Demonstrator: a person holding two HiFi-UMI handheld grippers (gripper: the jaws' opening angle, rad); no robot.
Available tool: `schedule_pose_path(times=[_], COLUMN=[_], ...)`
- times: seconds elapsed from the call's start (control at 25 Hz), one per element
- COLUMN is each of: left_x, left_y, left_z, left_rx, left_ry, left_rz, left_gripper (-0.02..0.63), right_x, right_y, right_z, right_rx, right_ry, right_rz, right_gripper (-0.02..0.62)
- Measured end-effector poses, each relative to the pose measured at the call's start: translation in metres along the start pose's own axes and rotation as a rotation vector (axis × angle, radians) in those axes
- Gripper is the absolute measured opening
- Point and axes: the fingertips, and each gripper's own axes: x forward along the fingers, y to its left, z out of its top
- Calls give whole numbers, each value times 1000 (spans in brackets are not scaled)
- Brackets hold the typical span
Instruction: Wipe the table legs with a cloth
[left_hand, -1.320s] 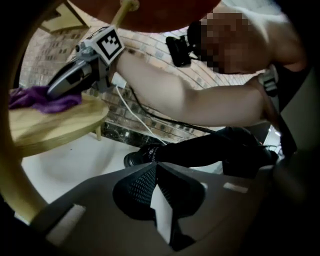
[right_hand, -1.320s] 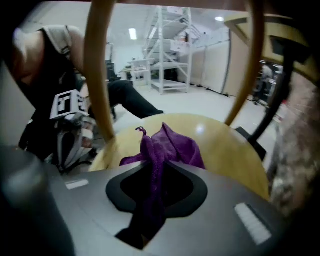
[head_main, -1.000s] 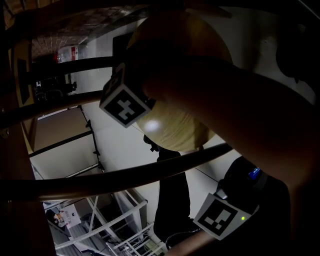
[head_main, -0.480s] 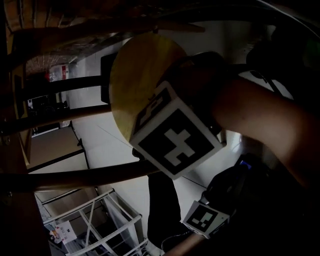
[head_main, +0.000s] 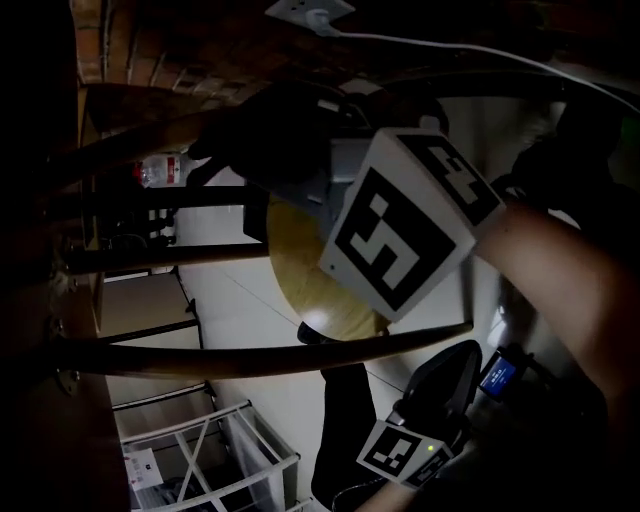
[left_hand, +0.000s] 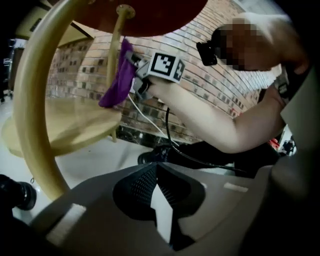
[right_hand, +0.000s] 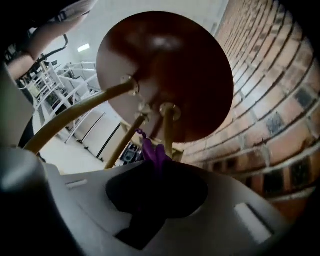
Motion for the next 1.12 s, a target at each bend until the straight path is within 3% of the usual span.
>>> schedule_pose_path(times=[0.16,0.24,0.32,0.4,0.56,0.8,0.92,1.04,1.12], left_x=[-1,-3,-6,-9,-2,25,38,41,41], left_y=[-11,-15,-13,-8,-5,-17,-15,-11,-7], left_z=[39,44,43,36,19,4,1,0,-3], left_rx=[50,50,36,18,-20,-55,-72,-93,-98], left_ry=[-71,-76,-75,-68,-45,-4,-3,6,15], left_rz=[-6,-11,-10,-4,-28,-109,-128,-130,-135], left_gripper=[12,12,12,12,12,12,12,12,12], right_x=[57,88,107,104,65,8,-13,-38,-53], right_y=[-35,-43,-38,-35,-42,-49,-54,-53,-53], right_z=[89,120,112,74,-30,-228,-295,-361,-399], right_rx=[-9,10,80,175,335,580,774,1048,1174], right_ry=[-203,-257,-234,-192,-104,254,320,322,312], right_rz=[-97,-56,34,81,93,-18,-145,-355,-507], right_gripper=[66,69,70,64,64,59,60,60,60])
